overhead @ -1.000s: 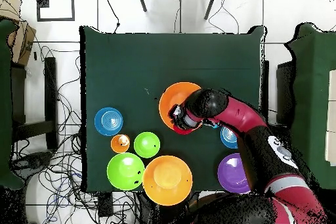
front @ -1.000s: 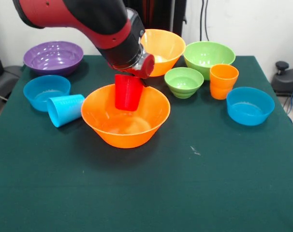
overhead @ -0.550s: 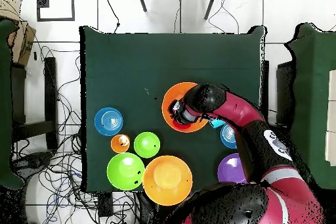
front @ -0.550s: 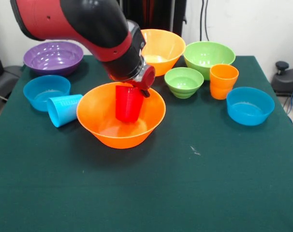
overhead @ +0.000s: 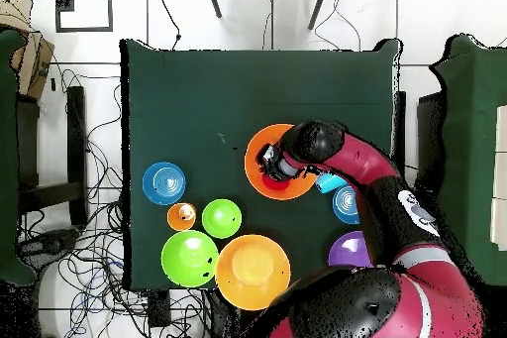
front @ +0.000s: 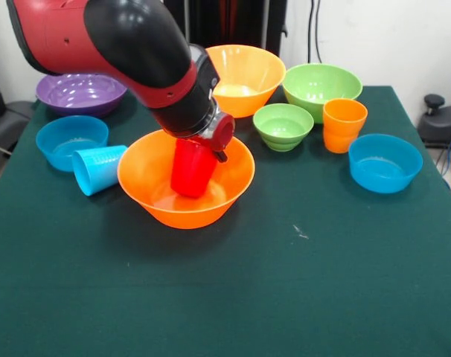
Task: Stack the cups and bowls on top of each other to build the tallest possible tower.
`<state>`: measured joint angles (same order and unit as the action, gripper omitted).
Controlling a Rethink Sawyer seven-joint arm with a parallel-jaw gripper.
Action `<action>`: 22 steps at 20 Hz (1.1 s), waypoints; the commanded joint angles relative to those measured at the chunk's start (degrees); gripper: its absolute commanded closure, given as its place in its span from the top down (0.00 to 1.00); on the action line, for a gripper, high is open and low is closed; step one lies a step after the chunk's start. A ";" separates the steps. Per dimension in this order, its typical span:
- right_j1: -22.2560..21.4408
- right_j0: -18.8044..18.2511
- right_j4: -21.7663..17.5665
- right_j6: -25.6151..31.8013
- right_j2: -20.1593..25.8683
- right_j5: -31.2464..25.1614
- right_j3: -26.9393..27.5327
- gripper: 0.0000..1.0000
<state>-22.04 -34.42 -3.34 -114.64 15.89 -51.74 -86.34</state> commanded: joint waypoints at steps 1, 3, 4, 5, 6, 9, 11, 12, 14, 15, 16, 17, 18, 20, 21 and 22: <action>0.26 1.19 -0.42 -1.63 1.30 2.46 3.52 0.00; 0.13 1.07 -1.18 -0.70 1.42 3.43 3.48 0.00; 0.06 1.02 -1.55 -0.24 1.48 3.91 3.46 1.00; -0.42 1.10 -1.97 -0.37 1.12 4.54 3.23 1.00; -0.72 1.26 -2.59 -0.03 0.90 4.90 3.60 1.00; -3.16 0.61 -2.02 -0.21 1.16 5.35 0.58 1.00; -5.83 0.24 -1.77 -0.06 1.44 5.58 -2.25 1.00; -6.85 0.04 -1.63 -0.04 1.57 5.82 -3.31 1.00; -8.73 -0.65 -1.25 0.41 1.90 5.48 -5.03 1.00; -9.32 -1.08 -1.07 0.56 1.99 5.50 -5.77 1.00; -9.68 -1.32 -0.96 0.66 2.15 5.52 -6.20 1.00; -10.34 -1.62 -0.82 0.74 2.32 5.78 -7.31 1.00; -11.26 -1.88 -0.69 0.85 2.46 5.87 -8.15 1.00; -13.69 -2.18 -0.62 0.89 2.52 6.26 -10.00 1.00; -15.19 -2.24 -0.68 0.84 2.43 6.57 -11.03 1.00; -16.33 -2.18 -0.80 0.86 2.32 6.52 -11.58 1.00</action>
<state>-31.57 -36.05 -3.41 -114.64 15.67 -51.68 -91.44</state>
